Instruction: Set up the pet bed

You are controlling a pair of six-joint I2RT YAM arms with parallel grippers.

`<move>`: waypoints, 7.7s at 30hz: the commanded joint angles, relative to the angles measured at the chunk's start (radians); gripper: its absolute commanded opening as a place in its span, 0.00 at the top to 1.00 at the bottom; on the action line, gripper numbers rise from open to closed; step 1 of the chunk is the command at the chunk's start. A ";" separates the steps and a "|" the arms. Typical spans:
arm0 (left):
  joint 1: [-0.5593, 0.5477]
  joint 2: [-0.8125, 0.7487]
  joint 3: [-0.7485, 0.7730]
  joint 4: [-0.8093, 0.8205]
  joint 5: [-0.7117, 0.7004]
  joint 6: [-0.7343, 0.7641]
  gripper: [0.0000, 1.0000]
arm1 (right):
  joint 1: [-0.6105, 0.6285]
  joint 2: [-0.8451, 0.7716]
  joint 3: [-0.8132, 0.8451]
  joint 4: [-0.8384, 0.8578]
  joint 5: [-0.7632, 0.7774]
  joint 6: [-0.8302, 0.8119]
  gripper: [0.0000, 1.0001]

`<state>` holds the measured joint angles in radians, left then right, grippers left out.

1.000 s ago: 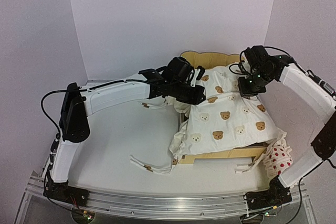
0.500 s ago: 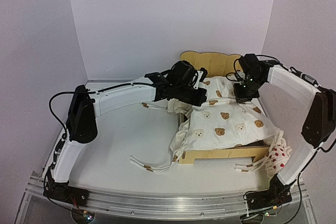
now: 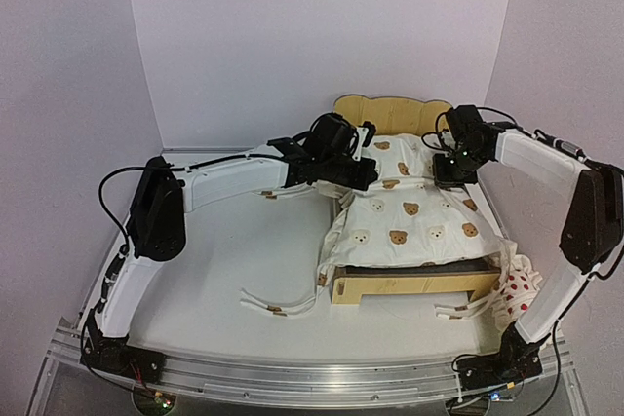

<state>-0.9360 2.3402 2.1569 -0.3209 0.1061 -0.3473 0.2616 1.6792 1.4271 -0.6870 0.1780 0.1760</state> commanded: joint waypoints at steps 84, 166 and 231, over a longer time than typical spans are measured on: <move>0.161 -0.189 -0.682 0.422 0.313 -0.259 0.51 | 0.357 -0.623 -0.703 -0.131 -0.080 0.597 0.10; 0.651 0.492 0.186 0.947 0.622 0.255 0.35 | 0.323 -0.399 -0.498 -0.036 -0.237 0.210 0.02; 0.586 -0.063 -0.540 0.567 0.735 -0.524 0.15 | 0.360 -0.504 -0.511 0.004 -0.276 0.287 0.02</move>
<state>-0.3462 2.3293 1.6620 0.1422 0.6968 -0.7997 0.6144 1.1993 0.9256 -0.6958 -0.0834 0.4505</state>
